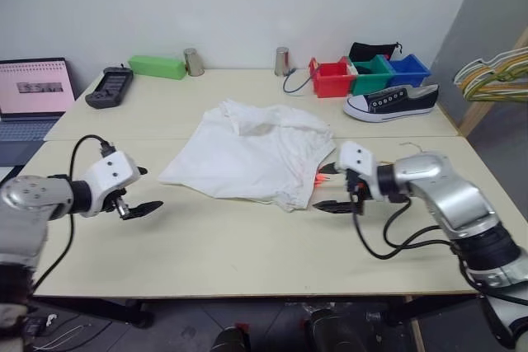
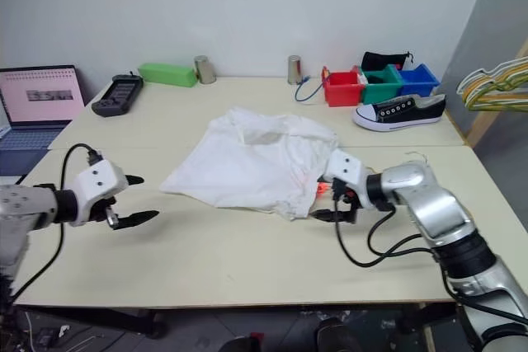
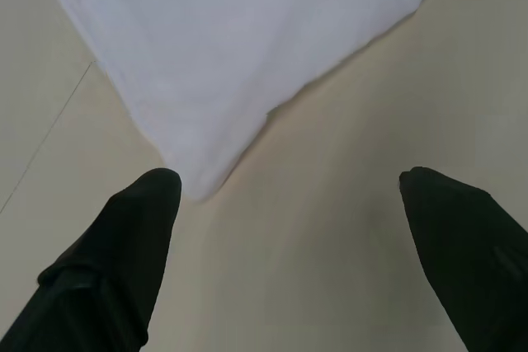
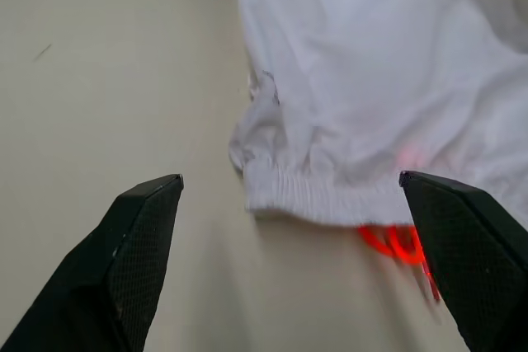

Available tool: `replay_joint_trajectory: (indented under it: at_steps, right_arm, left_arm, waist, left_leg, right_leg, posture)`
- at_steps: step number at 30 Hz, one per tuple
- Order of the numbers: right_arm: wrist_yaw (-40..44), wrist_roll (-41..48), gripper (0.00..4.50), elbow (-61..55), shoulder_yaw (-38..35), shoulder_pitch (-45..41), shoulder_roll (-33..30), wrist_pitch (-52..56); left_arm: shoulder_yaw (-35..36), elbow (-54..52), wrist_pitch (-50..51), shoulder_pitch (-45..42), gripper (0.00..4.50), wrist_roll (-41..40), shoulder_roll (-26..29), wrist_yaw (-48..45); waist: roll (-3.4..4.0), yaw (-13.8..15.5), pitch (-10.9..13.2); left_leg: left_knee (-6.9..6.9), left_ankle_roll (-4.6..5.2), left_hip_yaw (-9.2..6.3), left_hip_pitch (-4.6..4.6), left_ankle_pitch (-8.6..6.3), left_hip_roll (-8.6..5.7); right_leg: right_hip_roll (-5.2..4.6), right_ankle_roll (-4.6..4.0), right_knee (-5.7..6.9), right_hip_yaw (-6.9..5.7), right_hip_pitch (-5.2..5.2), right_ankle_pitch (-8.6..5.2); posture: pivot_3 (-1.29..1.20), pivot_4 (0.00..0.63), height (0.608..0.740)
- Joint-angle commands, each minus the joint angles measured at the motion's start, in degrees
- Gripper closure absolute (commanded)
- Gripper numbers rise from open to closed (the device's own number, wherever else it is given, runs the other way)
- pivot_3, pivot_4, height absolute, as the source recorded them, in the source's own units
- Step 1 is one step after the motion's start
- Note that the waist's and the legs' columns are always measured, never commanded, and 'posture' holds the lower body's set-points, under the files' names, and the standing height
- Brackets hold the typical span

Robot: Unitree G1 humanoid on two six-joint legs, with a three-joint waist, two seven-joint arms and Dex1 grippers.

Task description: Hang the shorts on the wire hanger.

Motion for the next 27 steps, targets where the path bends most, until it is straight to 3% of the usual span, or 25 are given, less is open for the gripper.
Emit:
replay_joint_trajectory:
  at_steps: [1,8,18,19,27]
  right_arm:
    - [-4.14,-4.48,0.04,3.12,2.89,-3.43,4.01,-0.52]
    - [-7.17,-10.95,0.04,11.92,8.73,-5.35,10.02,-2.65]
    - [-9.44,-12.96,0.04,24.34,7.79,-8.81,16.30,-4.45]
    - [-9.40,-12.81,0.41,24.72,7.61,-8.93,16.70,-4.48]
    - [-9.07,-13.07,2.19,24.98,7.34,-9.19,16.91,-5.09]
  left_arm:
    - [-3.24,11.67,-9.25,-9.13,0.00,5.14,-2.89,2.49]
    - [-9.43,30.77,-16.96,-21.27,0.00,11.25,-8.69,1.00]
    - [-13.50,46.68,-16.70,-29.50,0.00,17.74,-13.80,2.45]
    - [-13.65,47.36,-16.21,-29.73,0.38,18.18,-13.97,2.20]
    - [-13.31,48.57,-15.07,-30.88,2.00,18.51,-13.67,-2.89]
  waist:
    - [-0.14,0.11,-0.08]
    - [-0.42,-1.14,-0.28]
    - [-0.44,-4.48,-0.61]
    - [-0.42,-4.67,-0.73]
    - [-0.27,-6.44,-1.48]
  left_leg:
    - [0.05,-0.05,-0.03,0.01,0.07,0.01]
    - [0.07,-0.10,-0.07,0.04,0.25,-0.03]
    - [0.08,-0.10,-0.26,0.14,0.28,-0.06]
    - [0.08,-0.10,-0.27,0.15,0.29,-0.06]
    - [0.09,0.04,-0.31,0.30,0.37,-0.09]
  right_leg:
    - [0.01,0.00,0.12,-0.05,-0.01,0.00]
    - [0.01,0.14,0.15,-0.03,0.08,0.09]
    - [0.00,0.16,0.23,-0.17,0.25,0.10]
    - [0.00,0.16,0.23,-0.17,0.26,0.10]
    - [0.00,0.31,0.23,-0.18,0.43,0.18]
  posture:
    - [-0.20,0.020,0.740]
    - [-0.22,0.021,0.740]
    - [-0.26,0.018,0.740]
    - [-0.26,0.018,0.740]
    - [-0.28,0.018,0.740]
